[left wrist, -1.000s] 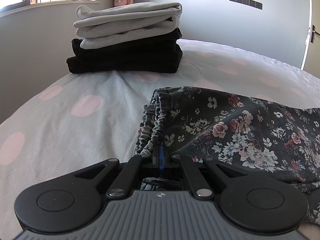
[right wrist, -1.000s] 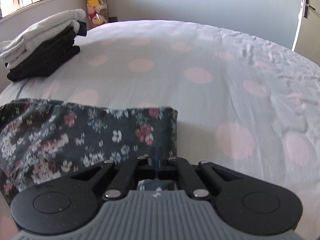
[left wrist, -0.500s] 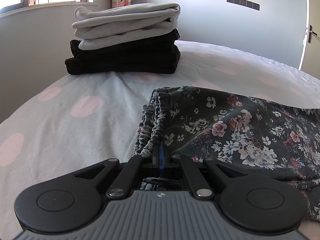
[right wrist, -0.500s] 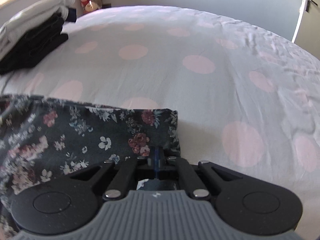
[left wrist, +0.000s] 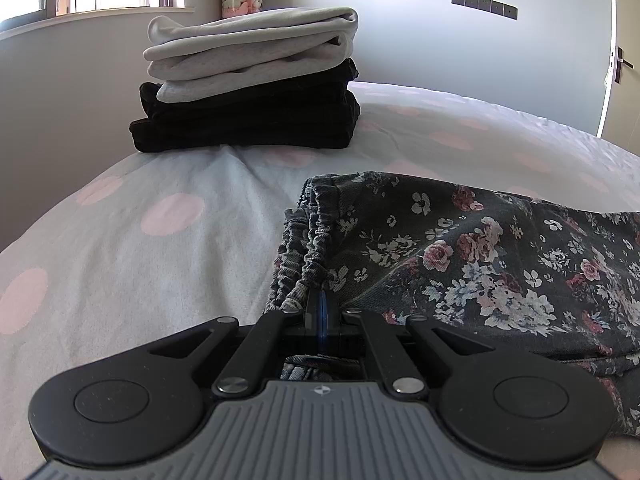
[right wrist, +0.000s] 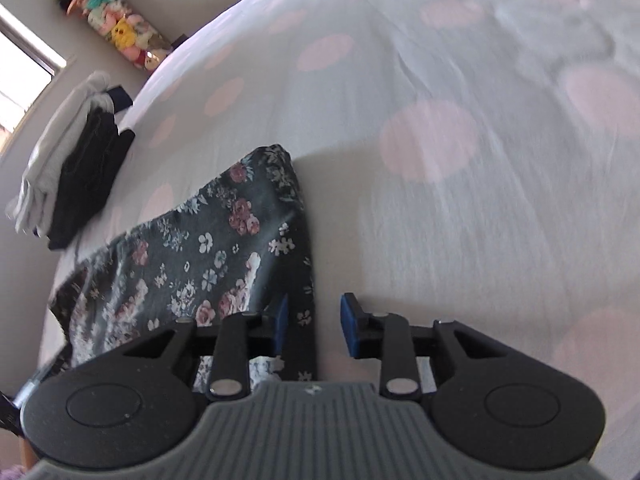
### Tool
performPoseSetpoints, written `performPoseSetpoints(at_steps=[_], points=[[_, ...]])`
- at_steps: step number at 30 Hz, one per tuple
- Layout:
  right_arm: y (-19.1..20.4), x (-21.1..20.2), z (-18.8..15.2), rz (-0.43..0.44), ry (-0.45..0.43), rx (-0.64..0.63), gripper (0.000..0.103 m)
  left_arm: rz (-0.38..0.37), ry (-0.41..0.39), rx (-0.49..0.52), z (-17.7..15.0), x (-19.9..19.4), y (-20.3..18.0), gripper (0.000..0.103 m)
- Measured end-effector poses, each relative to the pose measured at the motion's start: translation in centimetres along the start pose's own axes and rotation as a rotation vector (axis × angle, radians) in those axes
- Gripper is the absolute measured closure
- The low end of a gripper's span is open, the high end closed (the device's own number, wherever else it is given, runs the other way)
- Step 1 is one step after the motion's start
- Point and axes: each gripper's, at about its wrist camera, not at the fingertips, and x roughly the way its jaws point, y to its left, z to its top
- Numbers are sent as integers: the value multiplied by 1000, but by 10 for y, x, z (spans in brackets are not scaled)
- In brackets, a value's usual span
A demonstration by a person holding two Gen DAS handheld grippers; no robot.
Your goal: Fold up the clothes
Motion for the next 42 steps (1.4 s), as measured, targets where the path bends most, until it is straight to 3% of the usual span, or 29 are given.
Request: performPoseSetpoints(at_steps=[8,20,24,27,29,31,34,42], points=[[-14,12,1,130,24,120,70,-7,-4,-2,-1,0,2,101],[-25,15,0,218,30,165,70,-13,-5,-4,-1,0,2,101],[-34,16,-6,278,34,207,58,-11,-5,-3,-1,0,2,101],[-26,20,-7,262,29,182,58,-13,-6,-3,-1,0,2,101],[-19,22,-7,239,26,149,65,-14,-6,-4,-2,0,2,101],[-19,20,-8,221,22,141,81,-15,-7,-3,-2,0,3,101],[-17,13,-11,214,-1,144,91,-13,-9,2,-2,0,2,101],[15,-30,-9,207,-72,154,95,-6,-20,12,1,-2,-1,100]])
